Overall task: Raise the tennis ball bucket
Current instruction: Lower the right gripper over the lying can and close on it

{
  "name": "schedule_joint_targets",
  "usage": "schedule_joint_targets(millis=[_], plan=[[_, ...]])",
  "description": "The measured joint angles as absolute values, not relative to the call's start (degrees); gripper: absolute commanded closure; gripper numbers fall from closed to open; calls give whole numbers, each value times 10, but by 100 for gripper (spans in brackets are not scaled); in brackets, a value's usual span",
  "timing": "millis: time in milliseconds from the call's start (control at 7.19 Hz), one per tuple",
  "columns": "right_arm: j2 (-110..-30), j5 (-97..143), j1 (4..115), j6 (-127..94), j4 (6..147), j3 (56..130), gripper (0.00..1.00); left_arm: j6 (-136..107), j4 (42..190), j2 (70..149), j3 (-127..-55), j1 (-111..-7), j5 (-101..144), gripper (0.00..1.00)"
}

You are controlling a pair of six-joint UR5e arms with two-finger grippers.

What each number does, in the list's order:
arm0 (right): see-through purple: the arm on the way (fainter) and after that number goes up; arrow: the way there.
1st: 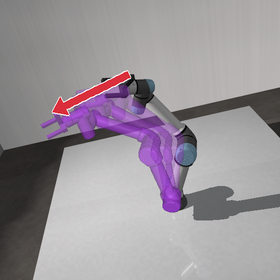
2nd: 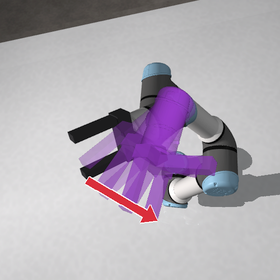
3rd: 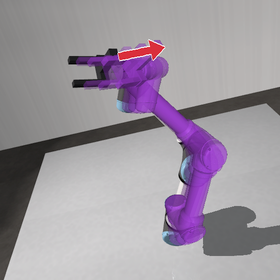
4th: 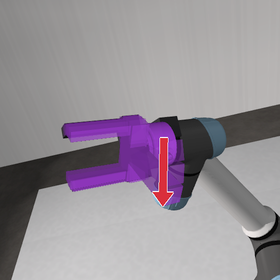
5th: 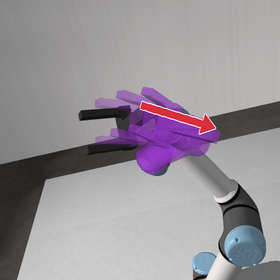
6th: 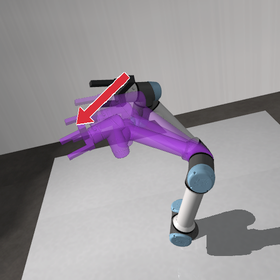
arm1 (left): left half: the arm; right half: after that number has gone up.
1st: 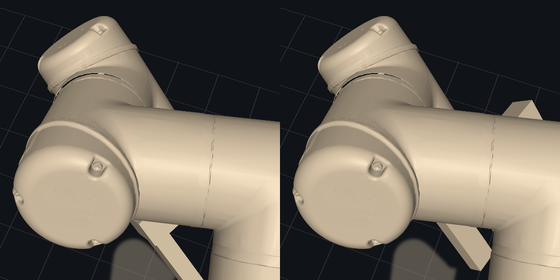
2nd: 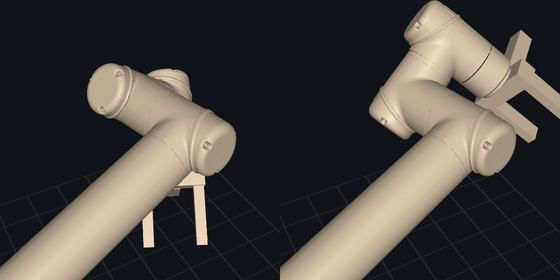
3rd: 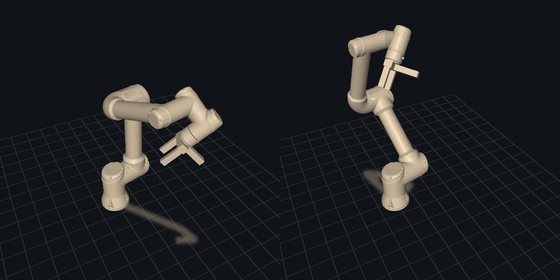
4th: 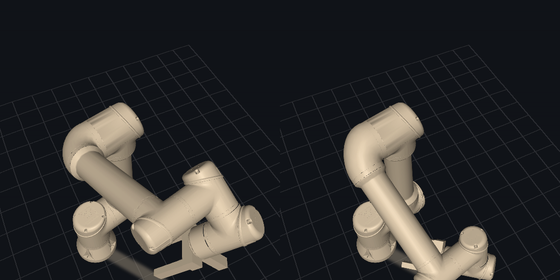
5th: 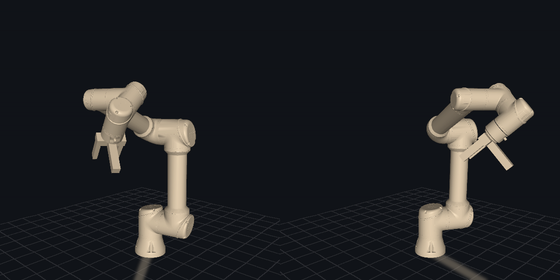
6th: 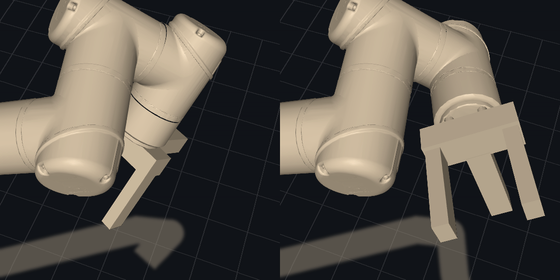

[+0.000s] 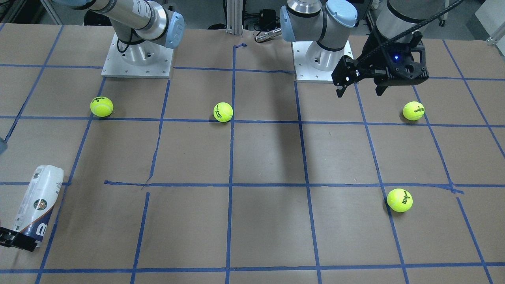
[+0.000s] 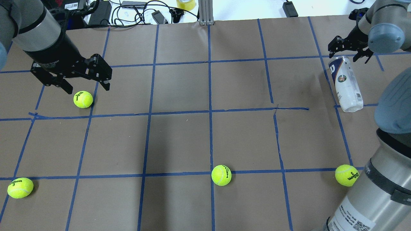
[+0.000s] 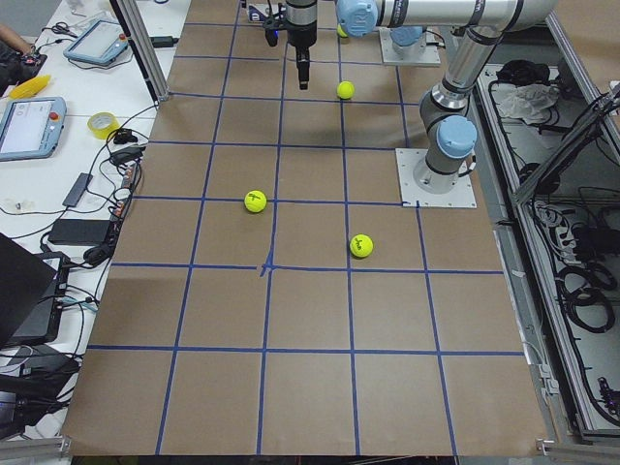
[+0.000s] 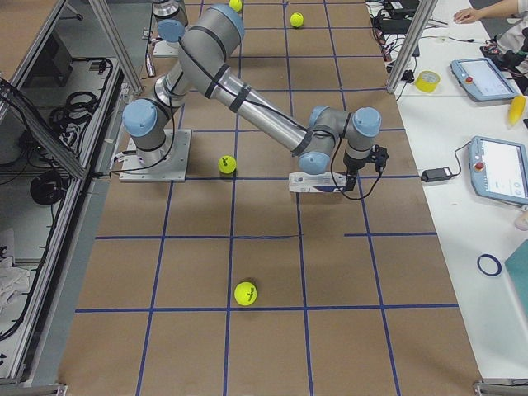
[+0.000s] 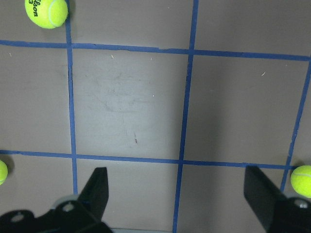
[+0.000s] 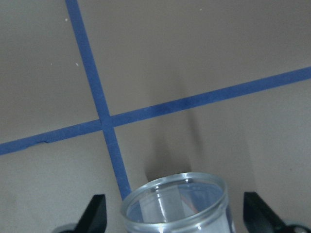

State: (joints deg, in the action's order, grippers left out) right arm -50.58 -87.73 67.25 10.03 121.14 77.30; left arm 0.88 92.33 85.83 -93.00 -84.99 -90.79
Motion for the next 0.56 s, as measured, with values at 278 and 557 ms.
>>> schedule_joint_targets(millis=[278, 557], plan=[[-482, -872, 676, 158, 1218, 774, 0, 9, 923, 858, -931, -850, -908, 0], [-471, -875, 676, 207, 1222, 775, 0, 9, 924, 858, -931, -850, -910, 0]])
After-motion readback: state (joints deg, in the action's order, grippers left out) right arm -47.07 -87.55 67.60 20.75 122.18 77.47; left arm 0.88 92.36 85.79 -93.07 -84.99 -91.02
